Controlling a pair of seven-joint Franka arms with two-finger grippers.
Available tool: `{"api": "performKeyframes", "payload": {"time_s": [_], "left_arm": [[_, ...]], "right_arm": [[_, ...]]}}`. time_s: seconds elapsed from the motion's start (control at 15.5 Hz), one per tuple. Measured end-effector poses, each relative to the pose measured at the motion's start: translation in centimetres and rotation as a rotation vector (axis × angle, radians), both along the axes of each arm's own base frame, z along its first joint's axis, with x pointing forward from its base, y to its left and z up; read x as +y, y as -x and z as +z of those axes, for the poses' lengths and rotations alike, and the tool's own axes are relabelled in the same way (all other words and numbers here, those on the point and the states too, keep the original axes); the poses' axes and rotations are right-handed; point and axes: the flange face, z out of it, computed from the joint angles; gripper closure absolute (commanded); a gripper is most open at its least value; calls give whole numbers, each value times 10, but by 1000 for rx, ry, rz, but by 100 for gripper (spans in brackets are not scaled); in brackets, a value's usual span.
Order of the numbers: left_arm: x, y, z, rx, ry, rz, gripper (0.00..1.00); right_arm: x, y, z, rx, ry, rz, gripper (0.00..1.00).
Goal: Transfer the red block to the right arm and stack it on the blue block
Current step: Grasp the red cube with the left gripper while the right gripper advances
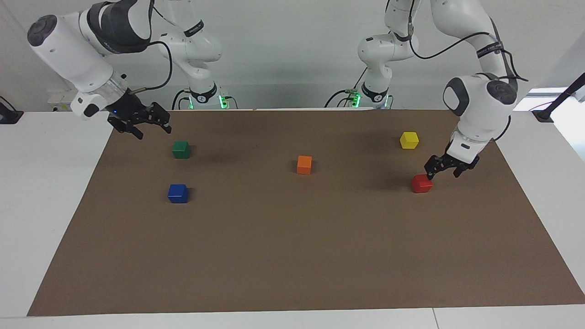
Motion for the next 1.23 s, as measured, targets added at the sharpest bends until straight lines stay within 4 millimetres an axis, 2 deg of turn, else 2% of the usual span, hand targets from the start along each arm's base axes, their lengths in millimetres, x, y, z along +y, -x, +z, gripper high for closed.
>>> {"api": "performKeyframes", "payload": {"time_s": [0.19, 0.45, 0.58, 0.77, 0.84, 0.9, 0.97, 1.03, 1.23], "left_arm": [[-1, 8, -36, 0, 3, 11, 0], [-5, 14, -46, 14, 5, 19, 0], [-5, 16, -49, 17, 5, 19, 0], [-7, 25, -63, 5, 5, 16, 0], [-8, 27, -67, 2, 5, 16, 14], [-8, 29, -69, 1, 6, 20, 38], [-8, 29, -70, 1, 6, 31, 67], [-9, 29, -70, 1, 8, 47, 100], [-21, 29, -70, 5, 13, 94, 100]], "right_arm": [[8, 0, -23, -17, -217, -1, 0], [1, -5, -65, -86, -522, -11, 0], [10, -8, -78, -116, -660, -28, 0], [37, -3, -84, -118, -879, -48, 0], [49, -1, -85, -111, -949, -42, 0], [60, 1, -86, -104, -1010, -32, 0], [71, 4, -87, -97, -1072, -23, 0], [81, 7, -89, -90, -1138, -16, 0], [106, 16, -105, -37, -1346, 19, 0]]}}
